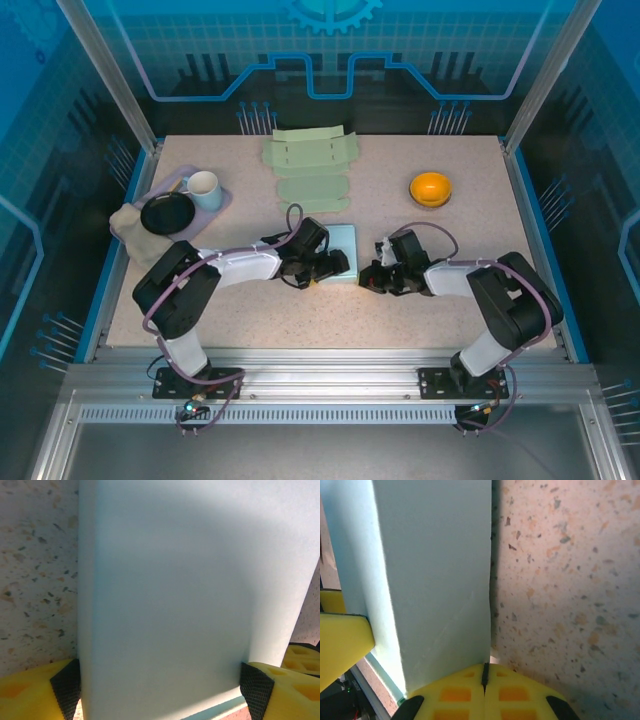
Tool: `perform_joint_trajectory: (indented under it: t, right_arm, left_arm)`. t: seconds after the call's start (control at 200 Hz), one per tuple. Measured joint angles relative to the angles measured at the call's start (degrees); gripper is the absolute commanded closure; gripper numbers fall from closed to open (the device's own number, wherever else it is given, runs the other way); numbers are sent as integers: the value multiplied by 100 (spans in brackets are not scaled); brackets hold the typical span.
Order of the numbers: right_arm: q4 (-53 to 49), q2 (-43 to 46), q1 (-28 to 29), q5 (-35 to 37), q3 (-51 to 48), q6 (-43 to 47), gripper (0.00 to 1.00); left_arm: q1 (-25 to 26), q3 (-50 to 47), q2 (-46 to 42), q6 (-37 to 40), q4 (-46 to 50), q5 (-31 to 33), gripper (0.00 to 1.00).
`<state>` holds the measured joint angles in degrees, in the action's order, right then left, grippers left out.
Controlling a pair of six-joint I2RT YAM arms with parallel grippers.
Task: Fold the paper box
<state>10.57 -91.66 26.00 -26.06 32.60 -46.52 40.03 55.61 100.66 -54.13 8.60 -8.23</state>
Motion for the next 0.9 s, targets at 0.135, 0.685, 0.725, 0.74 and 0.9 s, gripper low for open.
perform_joint_trajectory:
  t: [0.135, 0.685, 0.725, 0.74, 0.9]
  right_arm:
    - [-94, -39, 24, 66, 101, 22, 100]
    - [-2590, 1351, -72, 723, 960, 1427, 85]
    - [-2721, 1314, -168, 741, 1073, 1519, 86]
    - [-2780, 1285, -212, 743, 1123, 1554, 87]
    - [-3045, 393, -627, 688, 1908, 1880, 90]
  left_arm:
    - [0, 103, 0, 4, 168, 122, 15]
    - [-361, 531, 9, 640, 931, -42, 10]
    - [-428, 599, 9, 730, 1003, -44, 10]
    - [-455, 625, 9, 765, 1027, -50, 10]
    - [-789, 1152, 11, 1130, 1311, -107, 9]
